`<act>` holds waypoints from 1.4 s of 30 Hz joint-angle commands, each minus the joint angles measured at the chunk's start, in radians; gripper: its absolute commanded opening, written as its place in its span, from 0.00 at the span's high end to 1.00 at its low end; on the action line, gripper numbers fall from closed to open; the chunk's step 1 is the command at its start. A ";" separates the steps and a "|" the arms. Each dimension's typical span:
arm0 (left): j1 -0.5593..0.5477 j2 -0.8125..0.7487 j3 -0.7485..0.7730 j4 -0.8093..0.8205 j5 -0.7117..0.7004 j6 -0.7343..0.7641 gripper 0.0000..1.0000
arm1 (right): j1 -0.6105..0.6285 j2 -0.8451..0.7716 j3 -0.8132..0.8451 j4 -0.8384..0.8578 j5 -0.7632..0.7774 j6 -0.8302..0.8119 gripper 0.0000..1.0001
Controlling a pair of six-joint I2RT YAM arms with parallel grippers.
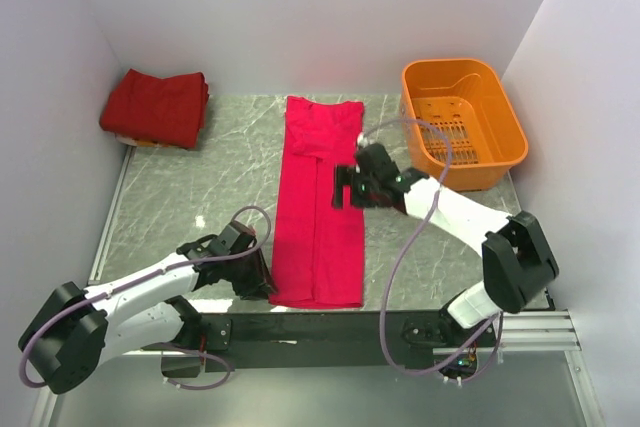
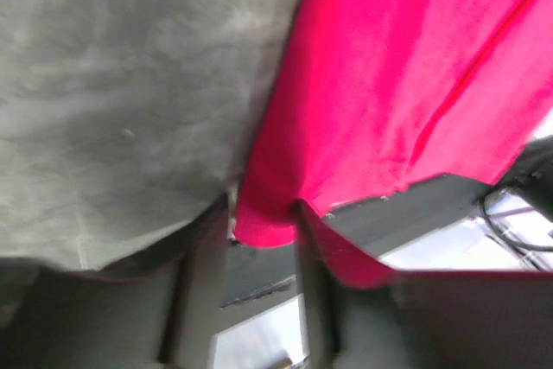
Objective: Fold and stack the t-shirts
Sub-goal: Fold the tshirt
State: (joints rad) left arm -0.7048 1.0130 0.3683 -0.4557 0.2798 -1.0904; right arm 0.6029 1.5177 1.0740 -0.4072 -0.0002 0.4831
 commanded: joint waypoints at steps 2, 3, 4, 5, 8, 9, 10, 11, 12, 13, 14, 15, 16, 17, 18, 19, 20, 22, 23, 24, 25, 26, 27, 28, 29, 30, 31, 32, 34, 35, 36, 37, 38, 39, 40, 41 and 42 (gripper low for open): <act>-0.005 0.025 -0.018 0.000 -0.067 -0.017 0.62 | 0.063 -0.098 -0.152 0.002 0.016 0.072 0.02; -0.008 0.029 -0.025 0.008 -0.062 -0.019 0.63 | 0.070 -0.115 -0.178 -0.001 0.009 0.084 0.04; -0.009 0.030 -0.031 0.023 -0.062 -0.025 0.65 | 0.080 -0.134 -0.237 0.001 0.003 0.103 0.05; -0.009 0.032 -0.037 0.026 -0.060 -0.029 0.66 | 0.090 -0.174 -0.268 0.010 -0.029 0.112 0.05; -0.012 0.032 -0.052 0.043 -0.053 -0.034 0.74 | 0.130 -0.252 -0.377 0.018 -0.112 0.149 0.06; -0.013 0.032 -0.055 0.051 -0.050 -0.032 0.76 | 0.146 -0.270 -0.426 0.019 -0.136 0.163 0.07; -0.016 0.033 -0.055 0.052 -0.045 -0.034 0.82 | 0.152 -0.289 -0.448 0.018 -0.150 0.187 0.07; -0.019 0.036 -0.055 0.051 -0.044 -0.034 0.89 | 0.158 -0.324 -0.471 0.015 -0.167 0.198 0.07; -0.024 0.038 -0.054 0.049 -0.045 -0.034 0.96 | 0.169 -0.341 -0.512 0.018 -0.211 0.210 0.08; -0.025 0.041 -0.051 0.048 -0.042 -0.035 0.99 | 0.178 -0.356 -0.532 0.022 -0.230 0.231 0.08; -0.028 0.045 -0.048 0.051 -0.039 -0.032 0.99 | 0.187 -0.382 -0.551 0.024 -0.242 0.244 0.09; -0.038 0.048 -0.046 0.052 -0.039 -0.032 0.99 | 0.195 -0.392 -0.578 0.022 -0.262 0.258 0.10; -0.042 0.050 -0.045 0.052 -0.042 -0.040 0.99 | 0.207 -0.398 -0.589 0.024 -0.270 0.276 0.11; -0.047 0.049 -0.042 0.055 -0.039 -0.042 0.99 | 0.212 -0.410 -0.598 0.022 -0.274 0.288 0.12; -0.054 0.050 -0.037 0.052 -0.042 -0.043 0.99 | 0.216 -0.415 -0.606 0.024 -0.280 0.295 0.16; -0.058 0.050 -0.032 0.048 -0.045 -0.046 0.99 | 0.225 -0.416 -0.611 0.019 -0.290 0.305 0.18; -0.059 0.052 -0.022 0.037 -0.057 -0.048 0.99 | 0.232 -0.421 -0.612 0.007 -0.291 0.308 0.20; -0.070 0.052 -0.014 0.011 -0.071 -0.052 0.99 | 0.238 -0.425 -0.612 -0.010 -0.294 0.316 0.28; -0.071 0.045 -0.009 0.006 -0.076 -0.055 0.99 | 0.248 -0.432 -0.614 -0.031 -0.290 0.322 0.30; -0.074 0.041 -0.009 0.005 -0.079 -0.058 0.99 | 0.253 -0.435 -0.617 -0.039 -0.288 0.331 0.32; -0.078 0.035 -0.009 -0.001 -0.080 -0.068 0.99 | 0.258 -0.439 -0.631 -0.045 -0.293 0.347 0.33; -0.079 0.027 -0.012 -0.003 -0.080 -0.072 0.99 | 0.264 -0.448 -0.638 -0.045 -0.303 0.354 0.35; -0.082 0.021 -0.014 -0.005 -0.083 -0.075 0.99 | 0.268 -0.452 -0.657 -0.047 -0.308 0.364 0.37; -0.084 0.019 -0.015 -0.005 -0.083 -0.083 0.99 | 0.270 -0.458 -0.663 -0.047 -0.313 0.376 0.38; -0.085 0.012 -0.020 -0.005 -0.083 -0.088 0.99 | 0.271 -0.462 -0.666 -0.042 -0.314 0.379 0.40; -0.087 0.010 -0.020 -0.001 -0.083 -0.089 0.99 | 0.276 -0.465 -0.669 -0.039 -0.316 0.384 0.45; -0.088 0.006 -0.022 0.002 -0.082 -0.092 0.99 | 0.276 -0.467 -0.671 -0.033 -0.320 0.385 0.45; -0.090 0.004 -0.025 0.008 -0.080 -0.094 0.99 | 0.279 -0.461 -0.671 -0.015 -0.323 0.385 0.46; -0.090 0.004 -0.029 0.018 -0.074 -0.086 0.99 | 0.281 -0.450 -0.666 0.005 -0.328 0.385 0.60; -0.091 0.003 -0.025 0.020 -0.073 -0.082 0.99 | 0.282 -0.441 -0.666 0.031 -0.328 0.382 0.65; -0.090 0.002 -0.019 0.017 -0.074 -0.078 0.99 | 0.284 -0.436 -0.669 0.044 -0.327 0.384 0.75; -0.090 -0.005 -0.014 0.017 -0.080 -0.072 0.99 | 0.284 -0.433 -0.669 0.053 -0.330 0.384 0.82; -0.091 -0.010 -0.006 0.017 -0.077 -0.069 0.99 | 0.282 -0.427 -0.668 0.064 -0.331 0.382 0.91; -0.091 -0.014 -0.003 0.028 -0.076 -0.068 0.99 | 0.285 -0.429 -0.660 0.067 -0.327 0.381 1.00; -0.091 -0.028 0.000 0.035 -0.073 -0.065 0.99 | 0.285 -0.435 -0.655 0.065 -0.313 0.374 1.00; -0.091 -0.034 0.007 0.043 -0.074 -0.063 0.99 | 0.284 -0.447 -0.645 0.053 -0.304 0.365 1.00; -0.090 -0.036 0.014 0.048 -0.079 -0.059 0.99 | 0.285 -0.453 -0.616 0.042 -0.291 0.356 1.00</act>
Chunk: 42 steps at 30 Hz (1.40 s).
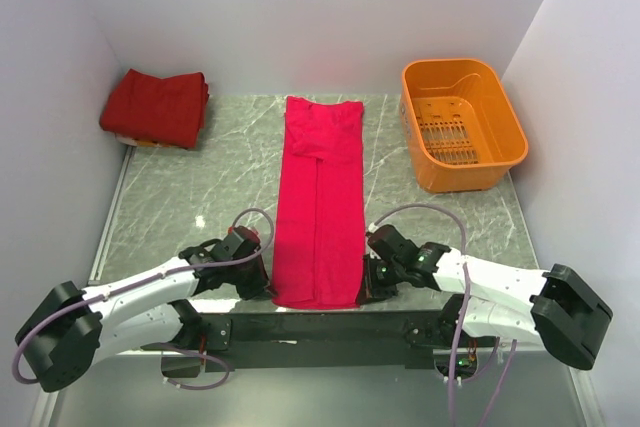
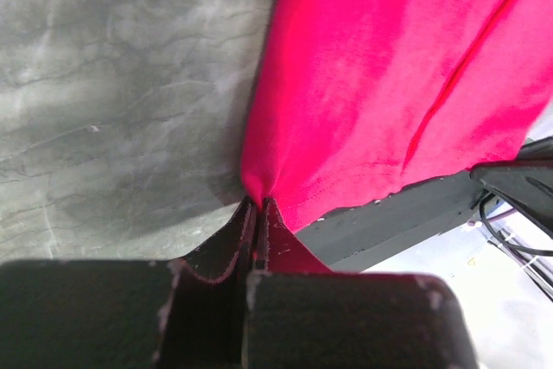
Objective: Fold and stack the t-shirts
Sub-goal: Fold the tshirt
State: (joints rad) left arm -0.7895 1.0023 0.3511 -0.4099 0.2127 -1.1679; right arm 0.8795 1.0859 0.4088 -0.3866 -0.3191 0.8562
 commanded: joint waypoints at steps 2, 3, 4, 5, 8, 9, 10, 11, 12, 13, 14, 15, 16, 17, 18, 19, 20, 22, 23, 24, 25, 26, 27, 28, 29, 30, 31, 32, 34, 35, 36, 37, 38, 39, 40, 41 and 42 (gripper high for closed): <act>-0.007 -0.027 0.069 0.000 -0.025 0.037 0.99 | 0.009 -0.043 0.077 0.000 0.072 -0.045 1.00; -0.005 -0.022 0.087 -0.009 -0.039 0.046 0.99 | 0.009 -0.047 0.105 -0.008 0.093 -0.052 1.00; -0.005 -0.011 0.107 -0.015 -0.050 0.068 0.99 | 0.007 -0.049 0.119 -0.014 0.112 -0.068 1.00; -0.005 -0.005 0.153 -0.026 -0.067 0.077 0.99 | 0.006 -0.050 0.133 -0.029 0.159 -0.074 1.00; -0.005 0.018 0.236 -0.067 -0.150 0.108 0.99 | 0.006 -0.038 0.192 -0.035 0.218 -0.103 1.00; -0.005 0.022 0.253 -0.067 -0.189 0.112 0.99 | 0.003 -0.034 0.221 -0.035 0.245 -0.118 1.00; -0.005 0.035 0.268 -0.067 -0.208 0.120 0.99 | 0.001 -0.029 0.237 -0.034 0.265 -0.124 1.00; -0.004 0.042 0.304 -0.069 -0.210 0.126 0.99 | -0.004 -0.015 0.252 -0.031 0.281 -0.132 1.00; -0.002 0.053 0.322 -0.072 -0.270 0.129 0.99 | -0.016 -0.006 0.281 -0.031 0.311 -0.144 1.00; 0.001 0.077 0.342 -0.075 -0.291 0.134 0.99 | -0.020 0.003 0.295 -0.025 0.318 -0.149 1.00; 0.006 0.091 0.379 -0.078 -0.308 0.136 0.99 | -0.027 0.023 0.311 -0.018 0.339 -0.158 1.00; 0.018 0.108 0.396 -0.075 -0.320 0.137 0.99 | -0.042 0.035 0.343 -0.017 0.365 -0.172 1.00; 0.024 0.139 0.413 -0.073 -0.349 0.136 0.99 | -0.051 0.058 0.358 -0.014 0.380 -0.178 1.00; 0.032 0.154 0.442 -0.055 -0.358 0.136 0.99 | -0.059 0.069 0.373 -0.005 0.396 -0.187 1.00; 0.051 0.171 0.454 -0.043 -0.364 0.136 0.99 | -0.069 0.081 0.402 0.002 0.406 -0.198 1.00; 0.064 0.205 0.469 -0.030 -0.368 0.136 0.99 | -0.095 0.104 0.415 0.008 0.429 -0.203 1.00; 0.078 0.222 0.497 -0.020 -0.372 0.136 0.99 | -0.106 0.117 0.427 0.027 0.436 -0.207 1.00; 0.119 0.272 0.538 0.023 -0.363 0.149 0.99 | -0.148 0.155 0.461 0.048 0.446 -0.217 1.00; 0.131 0.292 0.552 0.035 -0.352 0.157 0.99 | -0.164 0.169 0.472 0.069 0.440 -0.223 1.00; 0.154 0.312 0.571 0.046 -0.351 0.175 0.99 | -0.177 0.181 0.490 0.080 0.434 -0.235 1.00; 0.162 0.355 0.591 0.043 -0.351 0.185 0.99 | -0.189 0.205 0.501 0.089 0.431 -0.241 1.00; 0.171 0.377 0.638 0.036 -0.361 0.192 0.99 | -0.215 0.219 0.512 0.101 0.430 -0.247 1.00; 0.185 0.396 0.663 0.028 -0.368 0.200 0.99 | -0.226 0.233 0.534 0.103 0.431 -0.258 1.00; 0.193 0.435 0.684 0.019 -0.377 0.215 0.99 | -0.237 0.262 0.545 0.109 0.431 -0.264 1.00; 0.199 0.453 0.722 0.016 -0.384 0.220 0.99 | -0.255 0.276 0.556 0.118 0.425 -0.270 1.00; 0.213 0.470 0.739 0.016 -0.395 0.232 0.99 | -0.266 0.291 0.583 0.121 0.422 -0.281 1.00; 0.219 0.499 0.767 0.017 -0.398 0.237 0.99 | -0.275 0.324 0.596 0.123 0.420 -0.286 1.00; 0.228 0.515 0.782 0.017 -0.400 0.241 0.99 | -0.283 0.341 0.610 0.121 0.419 -0.292 1.00; 0.254 0.559 0.821 0.023 -0.385 0.258 0.99 | -0.301 0.388 0.651 0.120 0.420 -0.305 1.00; 0.259 0.573 0.831 0.034 -0.377 0.264 0.99 | -0.307 0.403 0.665 0.117 0.419 -0.310 1.00; 0.269 0.587 0.842 0.039 -0.372 0.280 0.99 | -0.318 0.420 0.691 0.114 0.417 -0.318 1.00; 0.274 0.617 0.867 0.042 -0.360 0.286 0.99 | -0.324 0.445 0.703 0.114 0.417 -0.321 1.00; 0.279 0.633 0.880 0.040 -0.358 0.289 0.99 | -0.329 0.459 0.712 0.114 0.416 -0.324 1.00; 0.286 0.647 0.893 0.040 -0.358 0.301 0.99 | -0.341 0.471 0.734 0.117 0.410 -0.330 1.00; 0.291 0.674 0.917 0.039 -0.358 0.306 0.99 | -0.347 0.497 0.745 0.118 0.405 -0.330 1.00; 0.295 0.686 0.928 0.037 -0.357 0.310 0.99 | -0.353 0.509 0.755 0.120 0.400 -0.333 1.00; 0.305 0.699 0.939 0.039 -0.357 0.318 0.99 | -0.359 0.520 0.774 0.121 0.396 -0.335 1.00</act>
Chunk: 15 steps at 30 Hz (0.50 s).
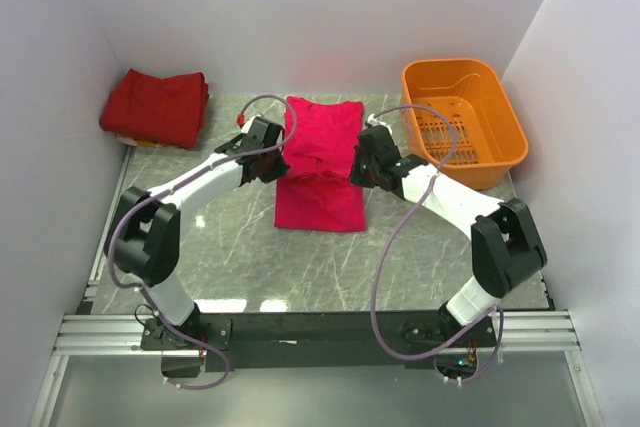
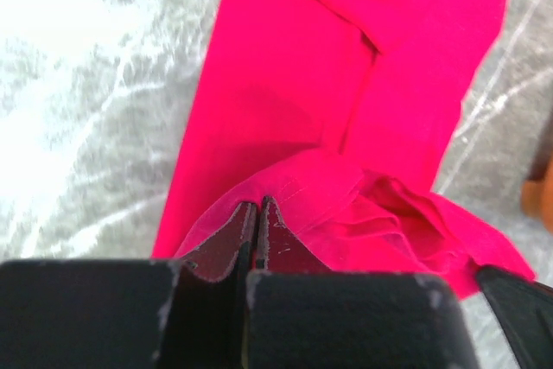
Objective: Fold and stack the t-shirts
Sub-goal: Fold the tshirt
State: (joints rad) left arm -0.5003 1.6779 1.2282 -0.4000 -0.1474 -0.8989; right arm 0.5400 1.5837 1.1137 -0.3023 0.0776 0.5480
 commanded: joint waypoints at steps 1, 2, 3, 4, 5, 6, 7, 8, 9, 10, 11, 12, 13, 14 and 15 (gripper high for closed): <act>0.022 0.043 0.079 0.027 0.008 0.051 0.99 | -0.029 0.045 0.078 0.034 -0.007 -0.028 1.00; 0.026 0.051 0.085 0.030 0.017 0.055 0.99 | -0.034 0.056 0.087 0.031 -0.009 -0.029 1.00; 0.034 0.069 0.089 0.042 0.025 0.063 0.99 | -0.037 0.065 0.106 0.028 -0.009 -0.033 1.00; 0.037 0.075 0.094 0.050 0.029 0.066 0.99 | -0.043 0.084 0.113 0.026 -0.009 -0.036 1.00; 0.042 0.081 0.097 0.058 0.051 0.072 0.99 | -0.048 0.091 0.127 0.019 -0.009 -0.040 1.00; 0.043 0.089 0.103 0.064 0.058 0.083 0.99 | -0.052 0.099 0.133 0.015 -0.006 -0.051 1.00; 0.045 0.106 0.115 0.064 0.063 0.084 0.99 | -0.055 0.111 0.139 0.014 -0.006 -0.052 1.00; 0.046 0.114 0.123 0.064 0.069 0.087 0.99 | -0.063 0.116 0.147 0.011 -0.007 -0.056 1.00; 0.048 0.121 0.128 0.064 0.069 0.091 0.99 | -0.066 0.122 0.152 0.008 -0.010 -0.063 1.00; 0.049 0.134 0.135 0.067 0.068 0.089 0.99 | -0.074 0.131 0.158 0.011 -0.013 -0.063 1.00; 0.051 0.138 0.139 0.070 0.068 0.087 0.99 | -0.077 0.136 0.159 0.012 -0.013 -0.065 1.00; 0.055 0.146 0.142 0.072 0.075 0.087 0.99 | -0.081 0.140 0.163 0.017 -0.019 -0.069 1.00; 0.058 0.158 0.152 0.072 0.075 0.086 0.99 | -0.086 0.153 0.167 0.019 -0.024 -0.071 1.00; 0.063 0.164 0.158 0.073 0.075 0.086 0.99 | -0.090 0.159 0.175 0.015 -0.027 -0.072 1.00; 0.068 0.172 0.165 0.072 0.080 0.087 0.99 | -0.100 0.168 0.179 0.019 -0.041 -0.075 1.00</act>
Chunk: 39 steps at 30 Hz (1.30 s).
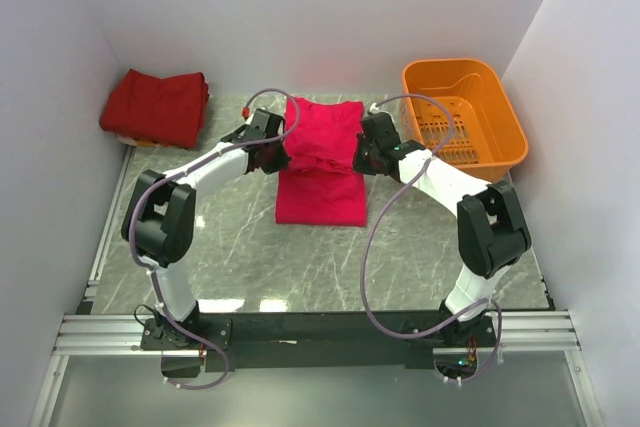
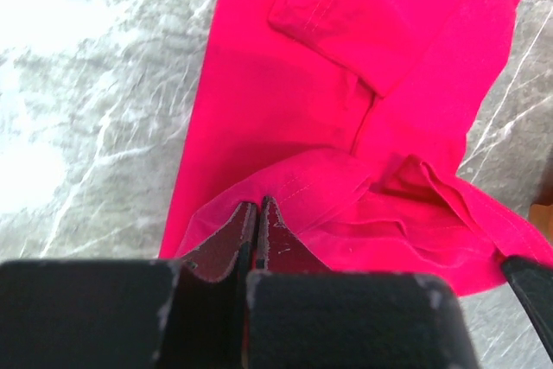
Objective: Fold and stack the t-shirts
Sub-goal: Fold the tshirt
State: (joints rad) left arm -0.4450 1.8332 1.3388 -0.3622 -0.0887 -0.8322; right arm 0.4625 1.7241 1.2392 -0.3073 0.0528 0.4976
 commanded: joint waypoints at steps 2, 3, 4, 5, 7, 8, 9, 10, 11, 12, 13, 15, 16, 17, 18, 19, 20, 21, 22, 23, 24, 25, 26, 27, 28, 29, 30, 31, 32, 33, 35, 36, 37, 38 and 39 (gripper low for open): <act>0.019 0.035 0.068 0.043 0.030 0.025 0.99 | -0.030 0.048 0.069 0.025 -0.028 -0.030 1.00; 0.020 0.041 0.074 0.042 0.035 0.030 0.99 | -0.030 0.055 0.077 0.022 -0.028 -0.033 1.00; 0.022 0.058 0.089 0.040 0.035 0.031 0.99 | -0.031 0.074 0.086 0.019 -0.028 -0.034 1.00; 0.023 0.066 0.098 0.022 0.030 0.030 0.99 | -0.035 0.081 0.098 0.017 -0.030 -0.034 1.00; 0.025 0.084 0.114 0.014 0.026 0.028 0.99 | -0.039 0.101 0.108 0.019 -0.044 -0.034 1.00; 0.026 0.090 0.117 0.012 0.026 0.028 0.99 | -0.041 0.109 0.112 0.025 -0.048 -0.033 1.00; 0.028 0.097 0.117 0.017 0.029 0.031 0.99 | -0.044 0.115 0.115 0.027 -0.050 -0.031 1.00; 0.028 0.100 0.118 0.020 0.027 0.033 0.99 | -0.047 0.129 0.120 0.027 -0.050 -0.031 1.00; 0.029 0.103 0.120 0.020 0.021 0.031 0.99 | -0.048 0.135 0.127 0.031 -0.048 -0.031 1.00; 0.029 0.110 0.125 0.023 0.017 0.033 0.97 | -0.051 0.152 0.131 0.031 -0.050 -0.031 1.00; 0.031 0.115 0.129 0.022 0.015 0.035 0.94 | -0.056 0.163 0.140 0.022 -0.050 -0.031 0.99; 0.040 0.129 0.144 0.013 0.009 0.033 0.85 | -0.059 0.199 0.176 0.004 -0.074 -0.047 0.93; 0.042 0.132 0.151 0.008 0.012 0.036 0.82 | -0.062 0.212 0.198 -0.036 -0.074 -0.053 0.81; 0.048 0.133 0.157 0.008 0.010 0.038 0.76 | -0.064 0.227 0.239 -0.053 -0.068 -0.062 0.72; 0.049 0.127 0.166 0.008 0.010 0.044 0.60 | -0.065 0.244 0.258 -0.068 -0.071 -0.068 0.62; 0.052 0.121 0.169 0.006 0.009 0.048 0.50 | -0.064 0.249 0.284 -0.096 -0.071 -0.074 0.41; 0.052 0.114 0.172 0.006 0.003 0.051 0.39 | -0.064 0.250 0.292 -0.102 -0.073 -0.080 0.34; 0.052 0.092 0.168 0.008 -0.003 0.056 0.13 | -0.065 0.243 0.293 -0.104 -0.079 -0.085 0.27; 0.052 0.080 0.162 0.015 -0.005 0.058 0.01 | -0.065 0.236 0.292 -0.104 -0.090 -0.093 0.12; 0.052 0.068 0.154 0.019 -0.009 0.059 0.00 | -0.065 0.224 0.273 -0.098 -0.100 -0.100 0.11; 0.052 0.040 0.125 0.026 -0.003 0.056 0.01 | -0.065 0.195 0.261 -0.090 -0.116 -0.102 0.11; 0.052 0.026 0.109 0.031 0.000 0.054 0.01 | -0.065 0.178 0.226 -0.076 -0.122 -0.103 0.10; 0.052 0.012 0.093 0.034 0.003 0.050 0.01 | -0.065 0.160 0.206 -0.070 -0.123 -0.103 0.10; 0.052 -0.012 0.057 0.037 0.019 0.047 0.01 | -0.065 0.123 0.186 -0.066 -0.131 -0.102 0.10; 0.052 -0.024 0.037 0.040 0.029 0.044 0.01 | -0.065 0.103 0.137 -0.053 -0.137 -0.100 0.09; 0.052 -0.038 0.016 0.045 0.039 0.036 0.01 | -0.065 0.083 0.106 -0.047 -0.145 -0.096 0.09; 0.052 -0.066 -0.039 0.052 0.071 0.033 0.00 | -0.064 0.043 0.077 -0.039 -0.171 -0.094 0.09; 0.052 -0.081 -0.070 0.060 0.079 0.030 0.00 | -0.062 0.022 0.015 -0.027 -0.180 -0.087 0.09; 0.051 -0.115 -0.101 0.074 0.104 0.019 0.01 | -0.062 -0.016 -0.016 -0.021 -0.192 -0.085 0.09; 0.049 -0.132 -0.169 0.084 0.122 0.015 0.01 | -0.062 -0.036 -0.049 -0.015 -0.214 -0.079 0.09; 0.049 -0.188 -0.273 0.126 0.177 -0.007 0.01 | -0.062 -0.095 -0.147 0.014 -0.243 -0.061 0.09; 0.046 -0.207 -0.308 0.140 0.203 -0.011 0.00 | -0.059 -0.113 -0.179 0.037 -0.255 -0.053 0.09; 0.042 -0.222 -0.338 0.156 0.236 -0.016 0.00 | -0.058 -0.132 -0.237 0.049 -0.283 -0.036 0.09; 0.039 -0.248 -0.387 0.166 0.250 -0.025 0.01 | -0.055 -0.159 -0.263 0.060 -0.294 -0.031 0.09; 0.034 -0.258 -0.404 0.167 0.251 -0.030 0.00 | -0.056 -0.172 -0.288 0.071 -0.301 -0.024 0.10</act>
State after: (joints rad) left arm -0.3977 1.6329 0.9913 -0.2577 0.0761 -0.8333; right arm 0.4034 1.6138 1.0176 -0.3038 -0.1841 0.4412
